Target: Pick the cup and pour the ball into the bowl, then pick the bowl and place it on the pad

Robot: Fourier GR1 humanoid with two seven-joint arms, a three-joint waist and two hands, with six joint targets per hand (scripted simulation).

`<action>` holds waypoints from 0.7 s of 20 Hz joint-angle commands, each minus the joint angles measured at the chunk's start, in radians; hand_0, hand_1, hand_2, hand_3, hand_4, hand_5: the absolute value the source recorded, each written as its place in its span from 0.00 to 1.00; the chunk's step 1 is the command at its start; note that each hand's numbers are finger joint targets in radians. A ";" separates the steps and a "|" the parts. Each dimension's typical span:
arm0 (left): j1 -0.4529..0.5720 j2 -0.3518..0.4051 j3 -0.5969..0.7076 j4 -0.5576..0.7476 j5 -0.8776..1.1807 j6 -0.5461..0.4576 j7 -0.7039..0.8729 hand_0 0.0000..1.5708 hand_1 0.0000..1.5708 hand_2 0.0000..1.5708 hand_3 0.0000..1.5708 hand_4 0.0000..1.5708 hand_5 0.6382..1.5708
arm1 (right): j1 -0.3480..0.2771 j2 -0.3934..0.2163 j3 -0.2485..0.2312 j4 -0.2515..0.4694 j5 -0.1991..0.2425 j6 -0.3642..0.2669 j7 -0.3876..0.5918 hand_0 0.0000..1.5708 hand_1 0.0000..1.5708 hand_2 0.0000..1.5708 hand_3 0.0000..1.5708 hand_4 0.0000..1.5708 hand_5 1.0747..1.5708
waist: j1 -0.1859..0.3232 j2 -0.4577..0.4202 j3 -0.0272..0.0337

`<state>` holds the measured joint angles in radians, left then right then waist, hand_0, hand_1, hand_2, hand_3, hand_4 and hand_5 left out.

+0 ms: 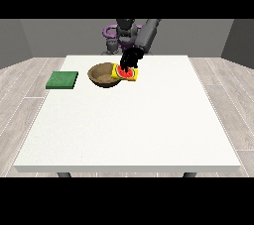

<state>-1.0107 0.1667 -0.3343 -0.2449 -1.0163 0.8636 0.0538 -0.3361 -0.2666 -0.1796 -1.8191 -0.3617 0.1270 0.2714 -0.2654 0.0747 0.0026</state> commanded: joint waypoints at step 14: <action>-0.034 -0.166 -0.451 0.010 -0.517 -0.393 0.414 0.95 0.95 1.00 1.00 0.67 0.94 | 0.053 0.034 0.002 0.204 0.029 0.040 -0.088 0.00 0.00 0.00 0.00 0.25 0.99 | 0.035 -0.169 -0.0019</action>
<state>-1.1093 0.0151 -0.7253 -0.1519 -1.4775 0.5797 0.4075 -0.2917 -0.2447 -0.1821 -1.6469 -0.3223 0.1534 0.1898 -0.2111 -0.0564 0.0017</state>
